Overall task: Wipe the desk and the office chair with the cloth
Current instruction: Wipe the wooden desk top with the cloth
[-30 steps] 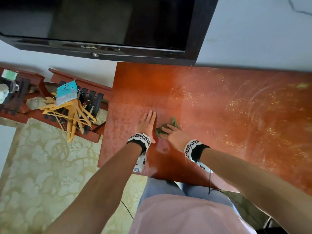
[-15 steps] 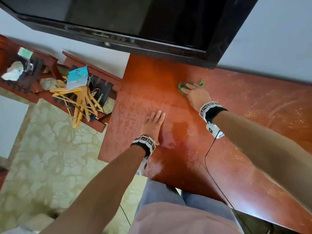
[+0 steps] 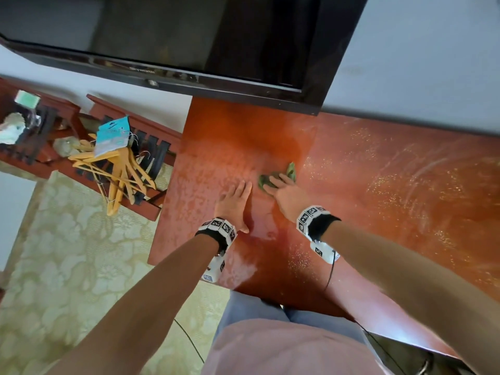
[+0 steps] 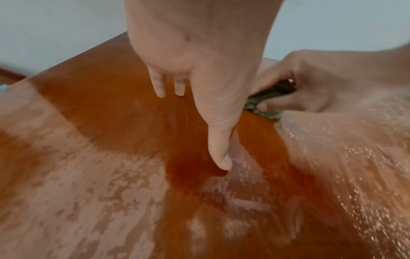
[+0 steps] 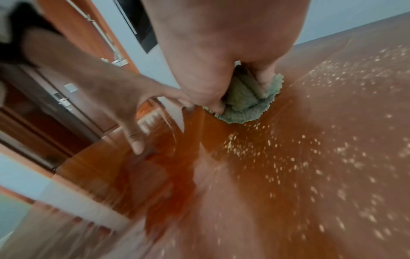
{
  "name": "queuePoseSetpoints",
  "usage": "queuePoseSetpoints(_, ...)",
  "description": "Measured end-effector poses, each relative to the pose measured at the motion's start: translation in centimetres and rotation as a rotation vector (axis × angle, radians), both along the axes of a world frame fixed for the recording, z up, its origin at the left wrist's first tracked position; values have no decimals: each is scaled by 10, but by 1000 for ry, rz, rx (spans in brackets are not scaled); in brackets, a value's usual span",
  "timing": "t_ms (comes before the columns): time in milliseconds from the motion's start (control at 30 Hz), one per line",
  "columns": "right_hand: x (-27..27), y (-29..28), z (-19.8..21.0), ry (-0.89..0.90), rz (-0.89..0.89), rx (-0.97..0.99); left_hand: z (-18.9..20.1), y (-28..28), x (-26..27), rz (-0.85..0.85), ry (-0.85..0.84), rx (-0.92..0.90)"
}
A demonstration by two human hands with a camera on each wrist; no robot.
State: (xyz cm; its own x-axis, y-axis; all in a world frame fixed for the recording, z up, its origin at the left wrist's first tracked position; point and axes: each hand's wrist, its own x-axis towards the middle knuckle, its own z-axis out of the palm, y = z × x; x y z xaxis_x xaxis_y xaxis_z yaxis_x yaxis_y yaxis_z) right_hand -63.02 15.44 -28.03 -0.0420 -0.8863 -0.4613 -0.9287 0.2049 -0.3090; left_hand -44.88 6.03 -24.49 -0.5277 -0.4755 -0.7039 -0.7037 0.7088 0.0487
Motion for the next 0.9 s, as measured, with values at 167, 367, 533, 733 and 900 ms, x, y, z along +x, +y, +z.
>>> queuePoseSetpoints(167,5,15,1,-9,68,-9,-7,-7,-11,-7,46,-43)
queuePoseSetpoints(367,-21,1,14,39,90,-37,-12,-7,-26,-59,-15,-15)
queuePoseSetpoints(533,-73,-38,12,101,-86,-79,-14,-3,-27,-54,-26,-46)
queuePoseSetpoints(733,-140,-81,9,123,-274,-120,-15,-3,-27,-51,-25,-49)
queuePoseSetpoints(900,-176,-96,10,155,-422,-165,-17,-4,-27,-46,-28,-53)
